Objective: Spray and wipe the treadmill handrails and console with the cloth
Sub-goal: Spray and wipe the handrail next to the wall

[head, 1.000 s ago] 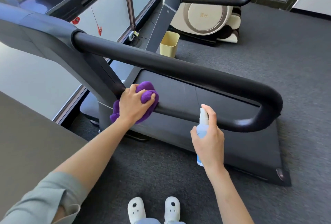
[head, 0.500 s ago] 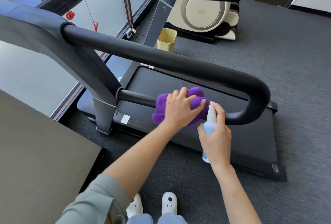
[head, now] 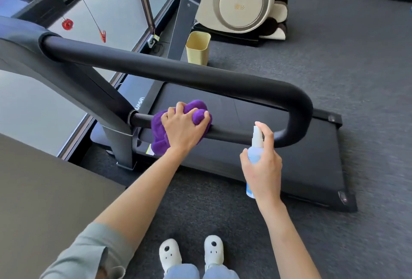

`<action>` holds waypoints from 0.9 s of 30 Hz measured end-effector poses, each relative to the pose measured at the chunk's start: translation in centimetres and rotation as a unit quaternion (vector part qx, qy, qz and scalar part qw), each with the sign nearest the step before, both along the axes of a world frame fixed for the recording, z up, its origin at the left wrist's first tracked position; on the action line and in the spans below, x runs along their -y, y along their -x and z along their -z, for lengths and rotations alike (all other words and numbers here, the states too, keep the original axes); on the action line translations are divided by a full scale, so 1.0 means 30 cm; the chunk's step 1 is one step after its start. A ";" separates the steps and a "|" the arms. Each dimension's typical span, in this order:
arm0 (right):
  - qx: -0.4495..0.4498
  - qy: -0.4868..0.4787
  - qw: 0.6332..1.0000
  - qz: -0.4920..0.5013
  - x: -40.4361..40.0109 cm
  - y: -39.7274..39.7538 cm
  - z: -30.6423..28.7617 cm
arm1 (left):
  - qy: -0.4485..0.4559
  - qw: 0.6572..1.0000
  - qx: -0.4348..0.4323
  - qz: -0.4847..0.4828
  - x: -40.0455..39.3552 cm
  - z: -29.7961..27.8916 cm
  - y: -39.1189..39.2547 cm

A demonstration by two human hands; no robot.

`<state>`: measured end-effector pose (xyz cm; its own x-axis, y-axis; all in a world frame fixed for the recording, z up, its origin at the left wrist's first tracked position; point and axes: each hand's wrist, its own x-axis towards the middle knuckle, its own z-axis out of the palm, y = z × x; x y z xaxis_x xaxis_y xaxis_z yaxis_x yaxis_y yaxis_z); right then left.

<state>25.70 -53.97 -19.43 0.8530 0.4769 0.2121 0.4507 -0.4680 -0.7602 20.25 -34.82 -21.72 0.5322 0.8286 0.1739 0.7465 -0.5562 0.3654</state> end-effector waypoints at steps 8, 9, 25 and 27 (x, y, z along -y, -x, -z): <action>0.004 0.011 1.000 0.009 0.113 -0.055 -0.013 | 0.010 0.993 0.028 0.116 0.267 -0.041 -0.150; 0.002 0.012 1.000 0.007 0.117 -0.062 -0.014 | 0.000 0.991 0.023 0.130 0.245 -0.046 -0.131; 0.011 -0.062 0.998 0.025 0.318 -0.097 0.010 | 0.002 0.996 0.011 0.084 0.443 -0.065 -0.286; 0.018 -0.068 0.997 0.023 0.337 -0.105 -0.001 | 0.006 0.992 0.027 0.125 0.436 -0.071 -0.271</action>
<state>28.87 -64.07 -19.40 0.8634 0.4028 0.3040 0.4603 -0.3819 -0.8014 28.36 -47.91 -19.57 0.7121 0.6734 0.1988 0.5644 -0.7174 0.4084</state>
